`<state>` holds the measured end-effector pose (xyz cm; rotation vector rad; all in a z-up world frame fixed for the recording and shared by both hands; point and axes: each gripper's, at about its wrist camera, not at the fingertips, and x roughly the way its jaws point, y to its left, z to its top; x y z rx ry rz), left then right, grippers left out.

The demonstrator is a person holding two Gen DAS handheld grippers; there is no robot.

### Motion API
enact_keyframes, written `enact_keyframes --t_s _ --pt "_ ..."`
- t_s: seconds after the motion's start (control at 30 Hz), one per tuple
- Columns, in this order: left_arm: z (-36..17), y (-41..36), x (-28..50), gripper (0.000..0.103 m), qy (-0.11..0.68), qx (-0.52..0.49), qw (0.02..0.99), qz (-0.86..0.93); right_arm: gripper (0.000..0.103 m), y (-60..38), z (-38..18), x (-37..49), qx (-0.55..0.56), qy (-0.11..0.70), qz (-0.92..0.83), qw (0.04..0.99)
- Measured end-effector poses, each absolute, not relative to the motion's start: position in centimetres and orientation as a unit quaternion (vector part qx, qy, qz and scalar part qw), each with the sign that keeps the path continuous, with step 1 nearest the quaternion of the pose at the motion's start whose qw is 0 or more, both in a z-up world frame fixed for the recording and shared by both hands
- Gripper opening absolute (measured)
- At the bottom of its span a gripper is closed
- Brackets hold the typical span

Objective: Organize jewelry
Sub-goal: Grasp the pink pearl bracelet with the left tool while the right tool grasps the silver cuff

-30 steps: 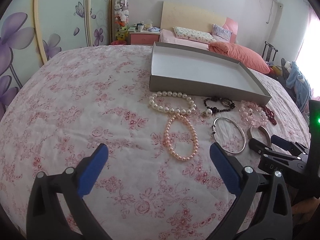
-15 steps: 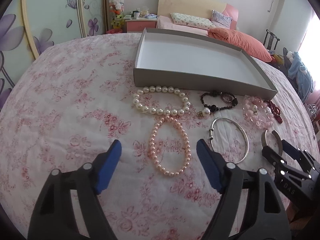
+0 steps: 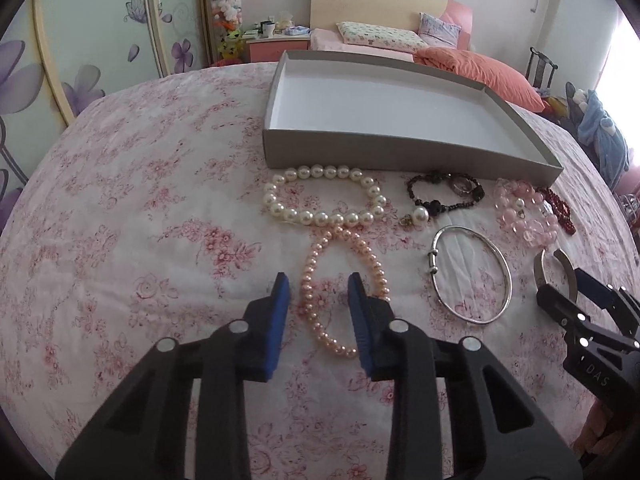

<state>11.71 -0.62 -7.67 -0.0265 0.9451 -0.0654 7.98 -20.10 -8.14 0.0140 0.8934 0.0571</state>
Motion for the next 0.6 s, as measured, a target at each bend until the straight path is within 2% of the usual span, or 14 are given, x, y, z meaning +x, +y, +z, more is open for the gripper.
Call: enact_keyframes --t_s 0.27,0.6 --pt "-7.74 -0.38 11.80 0.007 0.455 -0.015 0.890 -0.025 0.068 -19.79 -8.26 8.09 -0.004 0.434 0.024 0.901" --pt "-7.80 -0.45 11.61 0.007 0.448 -0.011 0.894 -0.029 0.068 -19.60 -8.32 8.26 -0.005 0.434 0.024 0.901"
